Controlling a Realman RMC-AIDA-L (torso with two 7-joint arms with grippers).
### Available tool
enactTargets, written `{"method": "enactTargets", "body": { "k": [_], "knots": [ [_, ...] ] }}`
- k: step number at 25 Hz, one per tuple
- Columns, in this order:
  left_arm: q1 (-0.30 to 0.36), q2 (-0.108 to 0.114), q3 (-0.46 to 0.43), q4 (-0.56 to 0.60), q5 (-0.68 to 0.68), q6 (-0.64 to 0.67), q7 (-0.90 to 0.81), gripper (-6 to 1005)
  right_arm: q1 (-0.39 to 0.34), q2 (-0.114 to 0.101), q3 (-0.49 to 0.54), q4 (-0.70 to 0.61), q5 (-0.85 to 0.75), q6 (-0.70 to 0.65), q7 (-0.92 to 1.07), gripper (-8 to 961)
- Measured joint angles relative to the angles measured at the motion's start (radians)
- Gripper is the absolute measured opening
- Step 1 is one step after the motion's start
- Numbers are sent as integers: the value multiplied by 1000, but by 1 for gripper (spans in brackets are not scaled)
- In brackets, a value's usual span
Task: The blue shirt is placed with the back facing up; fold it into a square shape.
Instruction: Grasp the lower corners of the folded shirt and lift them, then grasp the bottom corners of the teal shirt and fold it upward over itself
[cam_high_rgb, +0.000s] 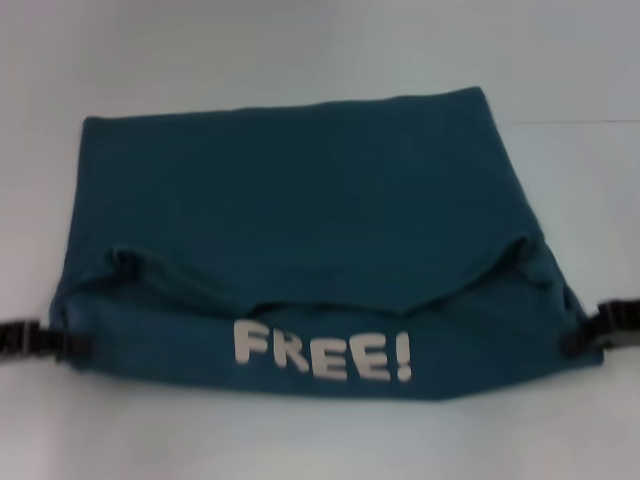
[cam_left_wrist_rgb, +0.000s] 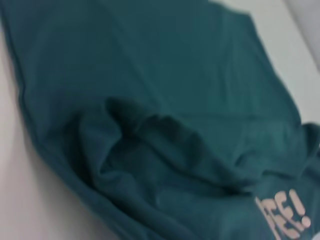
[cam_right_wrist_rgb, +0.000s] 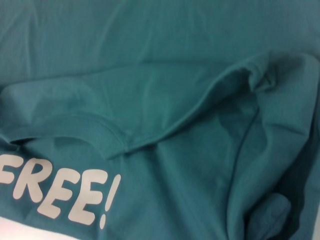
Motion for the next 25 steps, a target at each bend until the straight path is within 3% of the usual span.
{"method": "enactTargets", "body": {
  "k": [5,15,23,25],
  "knots": [
    [35,-9,-3,26,78,115,4,56,-40,0,23,0,-1,-153,-13,86],
    [55,-15,-12,48,128,191,19,56,-117,15,66,-22,0,-249,-19,90],
    [-30,1,-96,30,125,157,10,56,-83,24,224,-14,16,-205,-124,93],
    [-70,18,-140,-4,124,135,-13,56,-62,23,265,-13,35,-185,-121,94]
  ]
}}
